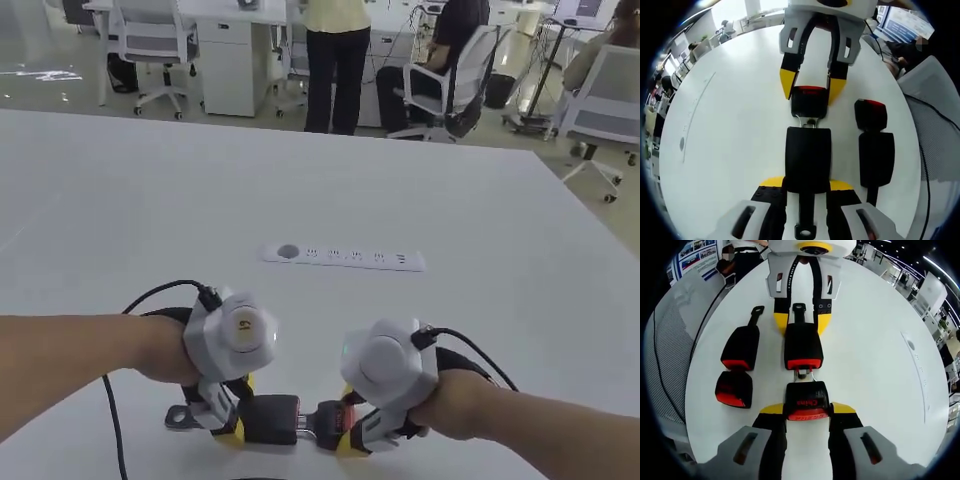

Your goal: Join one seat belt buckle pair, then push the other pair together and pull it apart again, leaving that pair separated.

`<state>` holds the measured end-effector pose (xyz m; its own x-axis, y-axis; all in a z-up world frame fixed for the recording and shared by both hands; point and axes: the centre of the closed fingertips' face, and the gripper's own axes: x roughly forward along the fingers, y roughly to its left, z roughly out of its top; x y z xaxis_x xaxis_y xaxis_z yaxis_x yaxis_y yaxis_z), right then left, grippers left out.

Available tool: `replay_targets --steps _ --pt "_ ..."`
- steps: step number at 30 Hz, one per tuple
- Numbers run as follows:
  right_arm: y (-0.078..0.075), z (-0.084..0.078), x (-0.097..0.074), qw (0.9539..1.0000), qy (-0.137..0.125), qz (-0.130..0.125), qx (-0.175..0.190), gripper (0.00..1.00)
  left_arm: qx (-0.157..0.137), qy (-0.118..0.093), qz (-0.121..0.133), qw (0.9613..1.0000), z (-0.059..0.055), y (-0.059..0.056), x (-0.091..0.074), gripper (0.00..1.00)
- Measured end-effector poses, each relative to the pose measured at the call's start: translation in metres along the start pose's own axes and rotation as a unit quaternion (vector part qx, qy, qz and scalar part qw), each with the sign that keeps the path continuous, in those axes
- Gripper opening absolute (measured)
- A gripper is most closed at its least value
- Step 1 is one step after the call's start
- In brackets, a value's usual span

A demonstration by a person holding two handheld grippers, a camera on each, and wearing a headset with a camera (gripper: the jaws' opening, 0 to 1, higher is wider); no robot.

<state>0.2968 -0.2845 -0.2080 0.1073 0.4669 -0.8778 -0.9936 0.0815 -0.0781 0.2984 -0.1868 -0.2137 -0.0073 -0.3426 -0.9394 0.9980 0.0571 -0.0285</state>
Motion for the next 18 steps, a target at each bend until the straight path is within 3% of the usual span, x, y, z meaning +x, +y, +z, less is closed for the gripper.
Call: replay_targets --steps 18 --pt "-0.0001 0.0031 0.0019 1.0000 0.003 -0.003 -0.001 0.29 -0.001 -0.005 0.002 1.0000 0.0017 -0.0017 -0.0014 0.30"
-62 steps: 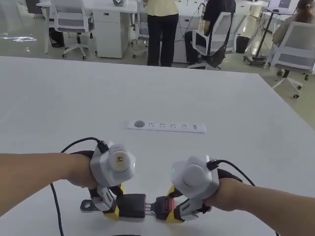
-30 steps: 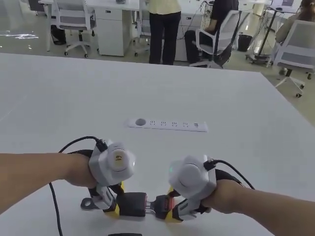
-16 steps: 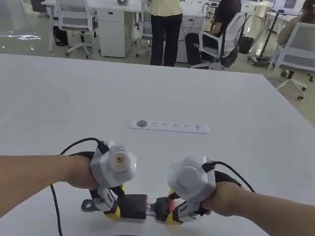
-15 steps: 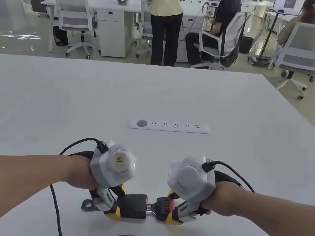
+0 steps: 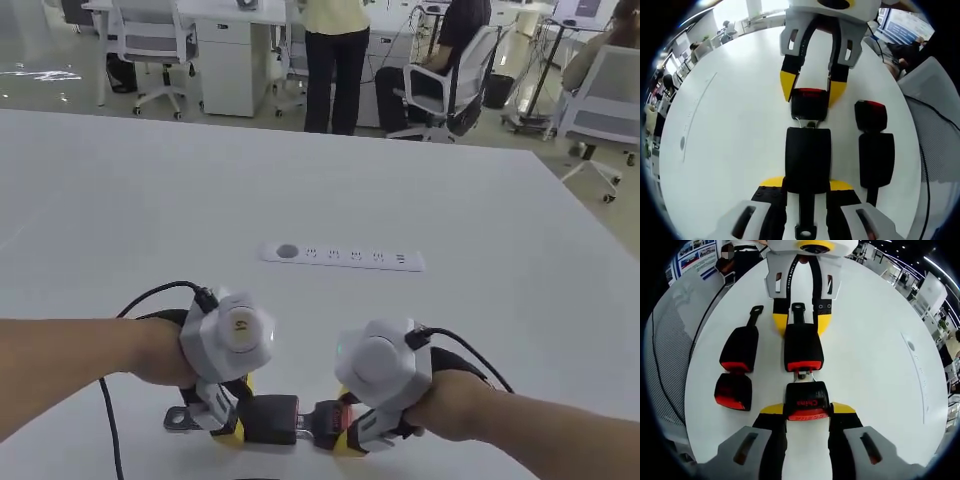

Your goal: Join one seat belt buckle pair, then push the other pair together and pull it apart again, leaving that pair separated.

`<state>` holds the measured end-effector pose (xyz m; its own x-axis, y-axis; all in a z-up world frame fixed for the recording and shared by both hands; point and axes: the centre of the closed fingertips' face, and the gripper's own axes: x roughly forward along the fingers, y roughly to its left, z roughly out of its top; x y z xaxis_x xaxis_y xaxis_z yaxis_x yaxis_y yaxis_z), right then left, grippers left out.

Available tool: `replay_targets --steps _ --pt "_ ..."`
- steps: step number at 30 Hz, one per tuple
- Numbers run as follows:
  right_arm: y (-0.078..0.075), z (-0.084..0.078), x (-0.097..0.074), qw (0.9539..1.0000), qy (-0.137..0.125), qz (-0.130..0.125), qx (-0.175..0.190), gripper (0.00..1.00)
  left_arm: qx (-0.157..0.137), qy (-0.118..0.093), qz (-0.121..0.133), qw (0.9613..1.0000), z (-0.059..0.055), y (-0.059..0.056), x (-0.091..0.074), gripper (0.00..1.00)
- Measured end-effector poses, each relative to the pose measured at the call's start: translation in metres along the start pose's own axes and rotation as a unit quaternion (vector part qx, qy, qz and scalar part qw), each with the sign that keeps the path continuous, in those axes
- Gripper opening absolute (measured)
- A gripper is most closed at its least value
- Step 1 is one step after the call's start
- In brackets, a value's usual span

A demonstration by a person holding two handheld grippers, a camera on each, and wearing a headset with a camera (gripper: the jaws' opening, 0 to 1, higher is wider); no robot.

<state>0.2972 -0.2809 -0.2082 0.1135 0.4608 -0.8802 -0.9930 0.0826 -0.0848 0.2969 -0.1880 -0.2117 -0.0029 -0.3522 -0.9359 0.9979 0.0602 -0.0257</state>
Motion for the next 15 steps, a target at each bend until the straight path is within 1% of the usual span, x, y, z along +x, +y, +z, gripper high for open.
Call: replay_targets --steps 1,2,3,7,12,15 --pt "0.0014 0.0044 0.0013 1.0000 -0.009 0.001 0.003 0.29 0.001 0.001 0.000 1.0000 0.0002 -0.0003 -0.0001 0.30" --pt "0.0026 0.0078 0.0042 1.0000 -0.004 -0.001 0.003 0.29 0.003 0.003 0.000 1.0000 -0.0002 0.0005 0.0006 0.30" --pt "0.0029 0.0079 0.0045 1.0000 0.002 -0.004 0.000 0.29 0.002 0.003 0.000 1.0000 -0.0003 0.0007 0.0007 0.30" --pt "0.0024 0.0075 0.0042 1.0000 0.002 -0.003 0.003 0.28 0.001 0.002 0.001 1.0000 -0.0006 0.0006 0.0010 0.29" --pt "0.0023 0.0102 0.0049 0.9999 0.005 -0.009 0.000 0.28 0.015 0.011 0.000 0.9998 -0.0001 0.0004 0.0011 0.29" --pt "0.0021 0.0109 0.0053 1.0000 0.003 -0.008 0.004 0.28 0.019 0.016 0.001 0.9997 0.0007 -0.0007 0.0013 0.28"
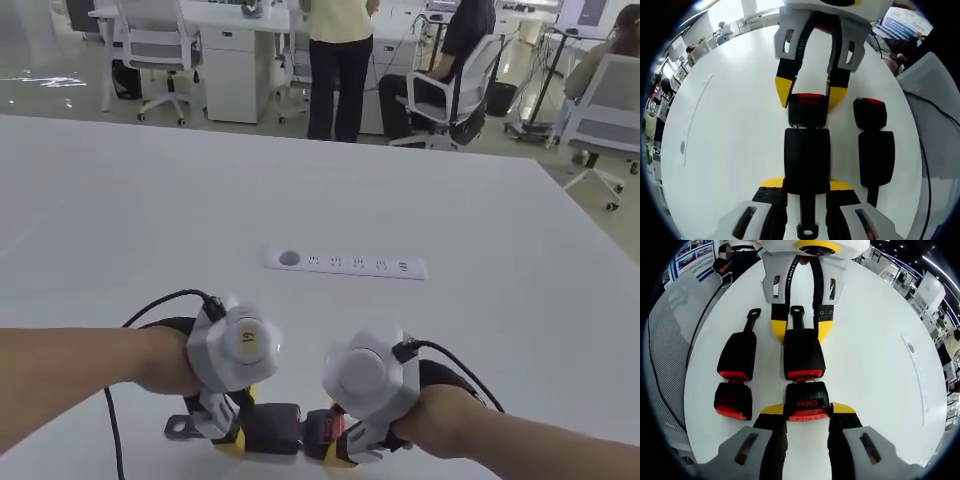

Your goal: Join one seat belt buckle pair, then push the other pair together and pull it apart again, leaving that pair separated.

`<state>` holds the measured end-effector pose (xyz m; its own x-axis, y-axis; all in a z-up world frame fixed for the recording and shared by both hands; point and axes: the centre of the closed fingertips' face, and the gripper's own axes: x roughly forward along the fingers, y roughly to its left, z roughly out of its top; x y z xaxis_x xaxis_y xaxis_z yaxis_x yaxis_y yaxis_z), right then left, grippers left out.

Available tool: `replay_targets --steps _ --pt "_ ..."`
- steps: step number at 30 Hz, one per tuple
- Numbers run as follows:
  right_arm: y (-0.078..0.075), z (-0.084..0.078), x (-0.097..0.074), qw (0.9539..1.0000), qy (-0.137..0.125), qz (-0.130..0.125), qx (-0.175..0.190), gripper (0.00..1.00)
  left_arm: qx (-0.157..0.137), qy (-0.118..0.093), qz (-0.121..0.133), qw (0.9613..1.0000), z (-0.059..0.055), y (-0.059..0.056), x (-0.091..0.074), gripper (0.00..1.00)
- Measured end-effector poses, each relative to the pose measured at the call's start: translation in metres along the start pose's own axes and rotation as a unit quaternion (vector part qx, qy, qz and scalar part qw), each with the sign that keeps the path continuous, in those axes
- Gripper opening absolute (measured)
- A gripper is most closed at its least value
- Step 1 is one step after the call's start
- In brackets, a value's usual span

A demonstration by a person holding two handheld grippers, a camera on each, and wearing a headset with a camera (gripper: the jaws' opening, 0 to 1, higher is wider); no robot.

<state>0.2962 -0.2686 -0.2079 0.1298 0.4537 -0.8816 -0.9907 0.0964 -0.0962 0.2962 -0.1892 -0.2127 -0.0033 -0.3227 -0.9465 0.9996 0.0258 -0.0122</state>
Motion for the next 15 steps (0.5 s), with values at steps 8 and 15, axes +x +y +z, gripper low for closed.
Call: replay_targets --steps 8,15 --pt "-0.0011 -0.0016 0.0007 1.0000 -0.002 0.001 0.005 0.27 0.012 0.010 -0.001 0.9999 0.0002 -0.0011 0.0010 0.28" --pt "0.0008 -0.0004 0.0006 1.0000 -0.005 0.004 0.005 0.28 0.009 0.006 -0.001 0.9999 -0.0009 0.0005 0.0012 0.28"
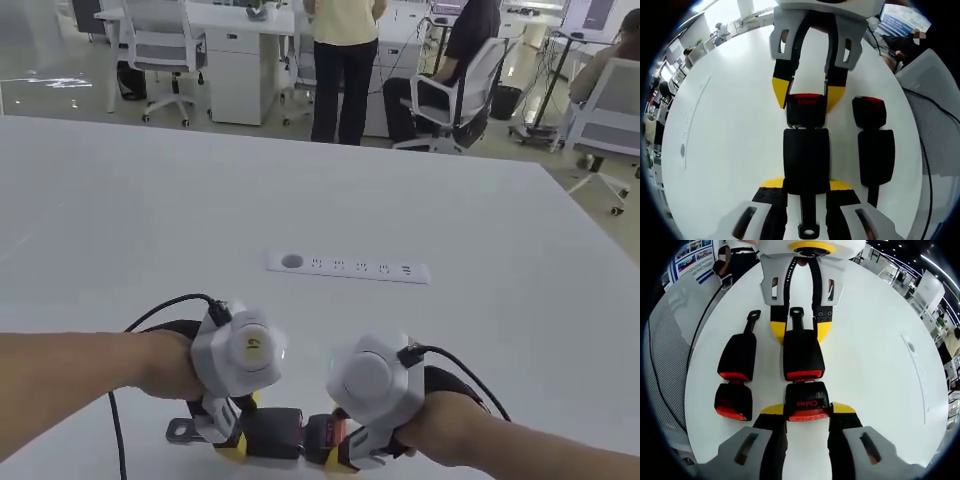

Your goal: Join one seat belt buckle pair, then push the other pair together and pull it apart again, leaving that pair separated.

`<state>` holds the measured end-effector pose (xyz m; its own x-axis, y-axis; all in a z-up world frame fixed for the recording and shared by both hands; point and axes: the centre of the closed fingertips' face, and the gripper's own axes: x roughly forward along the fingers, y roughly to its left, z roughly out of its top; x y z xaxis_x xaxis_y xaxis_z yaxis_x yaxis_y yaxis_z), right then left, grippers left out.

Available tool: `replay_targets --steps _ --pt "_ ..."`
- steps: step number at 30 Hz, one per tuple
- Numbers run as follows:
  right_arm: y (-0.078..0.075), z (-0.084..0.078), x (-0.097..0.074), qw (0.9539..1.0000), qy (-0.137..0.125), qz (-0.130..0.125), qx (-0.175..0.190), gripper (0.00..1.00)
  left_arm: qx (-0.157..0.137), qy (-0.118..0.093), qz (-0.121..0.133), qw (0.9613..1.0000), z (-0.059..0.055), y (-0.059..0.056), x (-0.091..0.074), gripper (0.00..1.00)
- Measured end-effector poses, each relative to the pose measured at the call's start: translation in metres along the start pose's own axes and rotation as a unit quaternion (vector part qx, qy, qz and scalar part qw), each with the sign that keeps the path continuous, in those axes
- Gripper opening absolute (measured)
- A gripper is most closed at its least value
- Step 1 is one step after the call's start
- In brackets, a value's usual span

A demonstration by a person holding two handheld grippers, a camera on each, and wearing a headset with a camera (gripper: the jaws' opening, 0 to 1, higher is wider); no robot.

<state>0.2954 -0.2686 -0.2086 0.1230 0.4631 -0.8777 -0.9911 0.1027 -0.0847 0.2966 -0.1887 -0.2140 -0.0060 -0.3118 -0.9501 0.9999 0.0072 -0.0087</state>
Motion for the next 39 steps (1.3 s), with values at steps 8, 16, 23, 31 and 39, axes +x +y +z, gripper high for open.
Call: replay_targets --steps 8,16,23,31,39 --pt "-0.002 0.000 0.000 1.0000 -0.007 0.003 -0.005 0.29 -0.012 0.000 0.004 0.9999 -0.001 0.001 0.000 0.29" --pt "0.000 -0.004 -0.001 1.0000 -0.002 0.006 -0.007 0.30 -0.015 0.001 0.004 0.9999 0.001 -0.002 -0.002 0.30" --pt "0.001 -0.017 -0.010 0.9999 -0.005 0.006 -0.010 0.30 -0.012 -0.001 0.001 0.9999 0.001 -0.001 -0.001 0.30" --pt "0.000 -0.017 -0.009 0.9999 -0.006 0.009 -0.012 0.31 -0.014 -0.002 0.001 0.9999 0.000 -0.001 -0.001 0.30" --pt "-0.001 -0.019 -0.010 0.9998 -0.003 0.010 -0.017 0.31 -0.013 -0.001 0.001 0.9999 0.000 -0.001 -0.001 0.31"
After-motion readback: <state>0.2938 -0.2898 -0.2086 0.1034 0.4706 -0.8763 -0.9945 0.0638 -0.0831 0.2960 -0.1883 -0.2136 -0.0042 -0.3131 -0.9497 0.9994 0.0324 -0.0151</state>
